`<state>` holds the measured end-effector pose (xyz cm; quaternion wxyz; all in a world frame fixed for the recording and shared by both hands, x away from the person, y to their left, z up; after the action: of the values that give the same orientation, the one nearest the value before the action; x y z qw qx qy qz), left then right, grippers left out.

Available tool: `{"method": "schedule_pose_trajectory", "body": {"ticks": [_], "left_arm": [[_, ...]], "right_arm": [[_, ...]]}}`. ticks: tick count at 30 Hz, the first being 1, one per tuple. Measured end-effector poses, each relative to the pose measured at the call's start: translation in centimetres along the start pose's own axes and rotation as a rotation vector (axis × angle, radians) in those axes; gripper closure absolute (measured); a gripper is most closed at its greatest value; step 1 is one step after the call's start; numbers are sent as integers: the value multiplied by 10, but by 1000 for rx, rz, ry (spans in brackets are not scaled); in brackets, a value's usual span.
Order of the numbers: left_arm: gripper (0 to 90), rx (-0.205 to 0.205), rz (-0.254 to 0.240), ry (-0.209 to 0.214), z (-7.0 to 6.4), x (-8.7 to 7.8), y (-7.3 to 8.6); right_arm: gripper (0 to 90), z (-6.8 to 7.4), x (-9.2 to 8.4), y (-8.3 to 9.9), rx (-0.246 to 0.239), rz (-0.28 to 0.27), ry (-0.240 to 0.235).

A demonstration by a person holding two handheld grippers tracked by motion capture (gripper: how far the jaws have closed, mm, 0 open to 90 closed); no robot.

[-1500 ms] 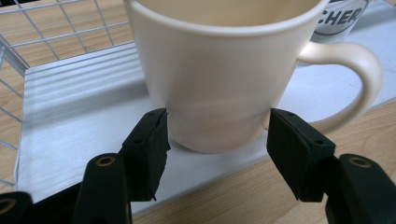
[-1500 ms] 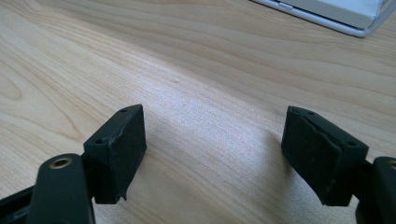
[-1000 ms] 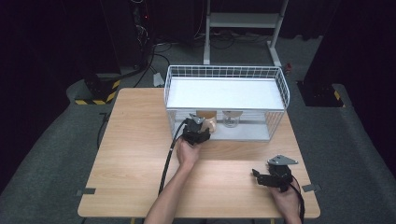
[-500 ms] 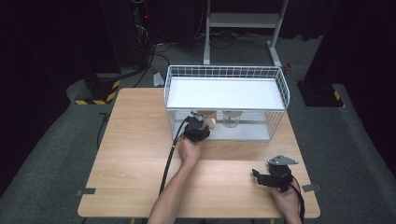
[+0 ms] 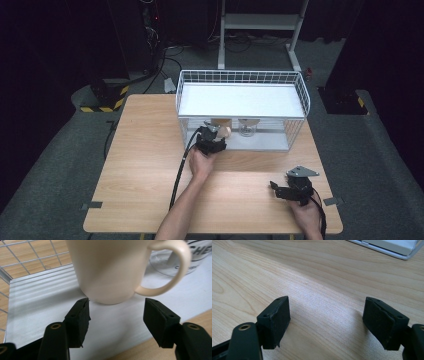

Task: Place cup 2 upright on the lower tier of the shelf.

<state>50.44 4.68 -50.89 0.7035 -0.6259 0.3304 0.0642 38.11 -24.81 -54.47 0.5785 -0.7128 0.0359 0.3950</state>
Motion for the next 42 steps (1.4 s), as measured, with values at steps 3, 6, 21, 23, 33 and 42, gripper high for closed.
{"method": "schedule_pose_trajectory", "body": {"ticks": [3,6,21,23,33,42], "left_arm": [[357,2,-16,20,1,-8,-1],[352,12,-26,40,2,-15,-2],[324,-16,-75,104,2,-40,-3],[319,-13,-77,110,2,-42,-2],[304,-37,-86,135,9,-60,5],[282,-32,-86,145,15,-74,11]], "right_arm": [[221,0,0,0,2,0,0],[221,0,0,0,2,-1,0],[221,0,0,0,2,0,0],[221,0,0,0,2,0,0],[221,0,0,0,3,0,0],[221,0,0,0,3,0,0]]}}
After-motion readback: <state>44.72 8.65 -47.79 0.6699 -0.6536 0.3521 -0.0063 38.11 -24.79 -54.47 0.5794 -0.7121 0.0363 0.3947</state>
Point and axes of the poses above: each handheld gripper's, and its own axes: x roughly forward along the jaws, y roughly out of its underside, z roughly to its left, the point moved 3 cm from there along x, roughly forward along the jaws, and after that the axes turned 7 degrees about -z, right-handed, at the moved point
